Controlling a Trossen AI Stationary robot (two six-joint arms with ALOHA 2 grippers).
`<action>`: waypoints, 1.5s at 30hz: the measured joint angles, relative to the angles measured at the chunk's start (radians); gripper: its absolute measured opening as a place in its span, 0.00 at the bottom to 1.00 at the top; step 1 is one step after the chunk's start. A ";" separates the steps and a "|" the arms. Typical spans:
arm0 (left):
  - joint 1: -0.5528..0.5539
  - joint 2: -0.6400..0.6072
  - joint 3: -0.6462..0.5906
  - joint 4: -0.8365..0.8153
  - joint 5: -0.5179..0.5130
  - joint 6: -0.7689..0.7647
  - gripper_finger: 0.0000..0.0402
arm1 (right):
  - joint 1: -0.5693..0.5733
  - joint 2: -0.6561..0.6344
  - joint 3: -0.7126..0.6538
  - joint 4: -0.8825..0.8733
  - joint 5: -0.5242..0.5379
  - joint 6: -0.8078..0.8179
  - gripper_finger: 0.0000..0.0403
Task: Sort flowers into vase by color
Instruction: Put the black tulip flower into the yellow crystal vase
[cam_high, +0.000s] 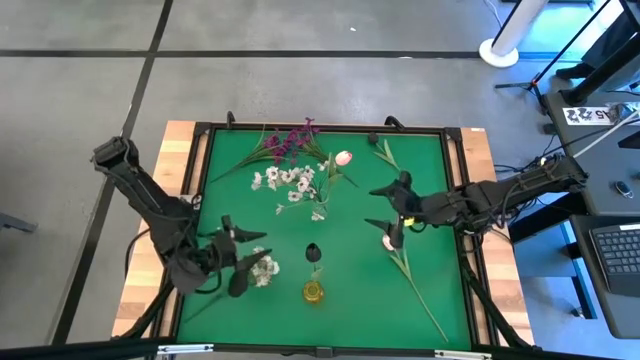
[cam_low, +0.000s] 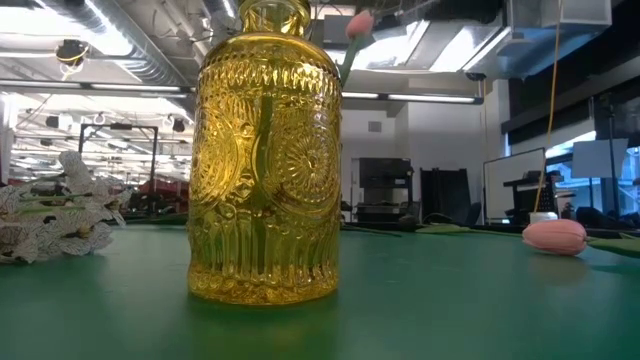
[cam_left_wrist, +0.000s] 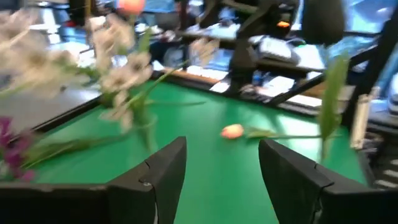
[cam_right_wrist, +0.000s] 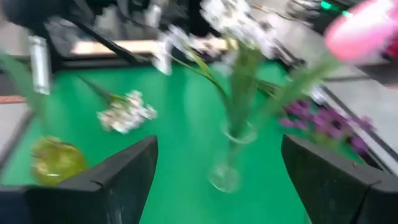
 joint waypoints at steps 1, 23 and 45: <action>-0.002 -0.002 0.000 -0.060 -0.006 -0.063 0.49 | 0.000 0.000 0.000 -0.033 0.025 0.021 0.84; 0.005 0.000 -0.236 -0.524 0.014 -0.919 0.47 | -0.416 0.000 -0.250 -0.212 -0.148 0.244 0.84; 0.255 -0.004 -0.288 -0.324 0.247 -0.544 0.47 | -0.825 0.182 -0.270 -0.044 -0.292 0.097 0.84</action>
